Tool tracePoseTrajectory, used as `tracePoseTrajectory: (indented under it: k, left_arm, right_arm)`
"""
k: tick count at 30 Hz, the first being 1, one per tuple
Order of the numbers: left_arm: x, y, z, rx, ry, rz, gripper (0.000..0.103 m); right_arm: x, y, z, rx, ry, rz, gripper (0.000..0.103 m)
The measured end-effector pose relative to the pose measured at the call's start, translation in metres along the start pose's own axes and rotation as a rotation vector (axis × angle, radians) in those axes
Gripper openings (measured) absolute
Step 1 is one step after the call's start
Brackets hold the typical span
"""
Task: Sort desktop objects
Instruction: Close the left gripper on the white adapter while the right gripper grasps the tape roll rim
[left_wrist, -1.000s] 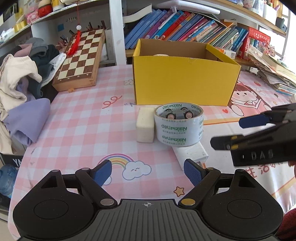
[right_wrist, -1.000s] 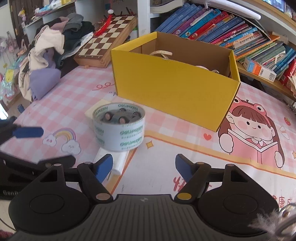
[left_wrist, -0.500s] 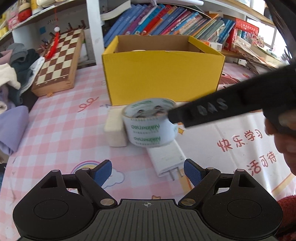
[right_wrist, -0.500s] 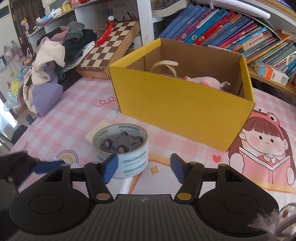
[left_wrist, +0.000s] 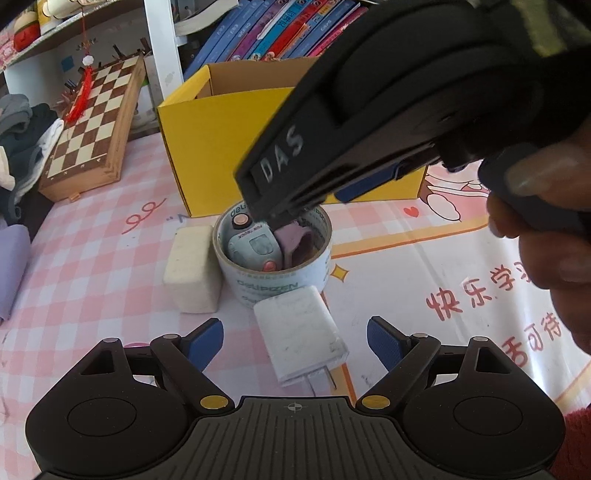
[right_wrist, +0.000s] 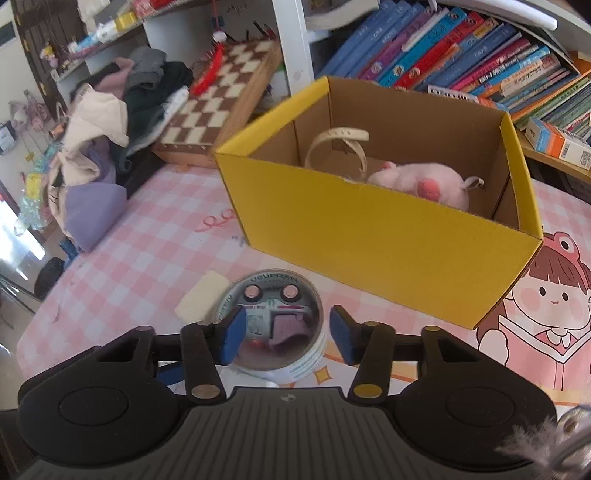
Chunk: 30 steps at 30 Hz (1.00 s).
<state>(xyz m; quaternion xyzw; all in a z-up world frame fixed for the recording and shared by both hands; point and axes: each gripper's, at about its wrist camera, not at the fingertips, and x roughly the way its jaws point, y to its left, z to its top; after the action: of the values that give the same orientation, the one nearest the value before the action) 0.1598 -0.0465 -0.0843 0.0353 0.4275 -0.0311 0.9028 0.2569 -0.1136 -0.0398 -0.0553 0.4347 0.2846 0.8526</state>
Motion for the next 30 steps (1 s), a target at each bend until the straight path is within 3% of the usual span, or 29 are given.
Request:
tracePoseTrajectory:
  k: [5, 12, 15, 17, 19, 24, 30]
  left_arm:
    - [0.007, 0.000, 0.002, -0.004, 0.015, 0.026, 0.085]
    - [0.008, 0.002, 0.001, 0.012, 0.031, 0.009, 0.076]
    - [0.008, 0.002, 0.000, 0.022, 0.037, -0.002, 0.067]
    - [0.008, 0.002, 0.000, 0.029, 0.040, -0.008, 0.053]
    - [0.008, 0.002, -0.001, 0.036, 0.044, -0.015, 0.046]
    - [0.005, 0.004, -0.002, 0.043, 0.042, -0.023, 0.044]
    - [0.004, 0.004, -0.002, 0.036, 0.048, -0.031, 0.043]
  right_arm:
    - [0.016, -0.011, -0.003, 0.019, 0.079, -0.031, 0.023]
    - [0.011, -0.025, -0.008, 0.044, 0.089, -0.015, 0.013]
    - [0.010, -0.024, -0.009, 0.025, 0.091, -0.019, 0.013]
    - [0.010, -0.023, -0.009, 0.015, 0.091, -0.022, 0.013]
    - [0.012, -0.024, -0.010, 0.012, 0.098, -0.029, 0.013]
    - [0.016, -0.036, -0.014, 0.071, 0.122, -0.031, 0.012]
    - [0.008, -0.039, -0.015, 0.103, 0.076, -0.014, 0.006]
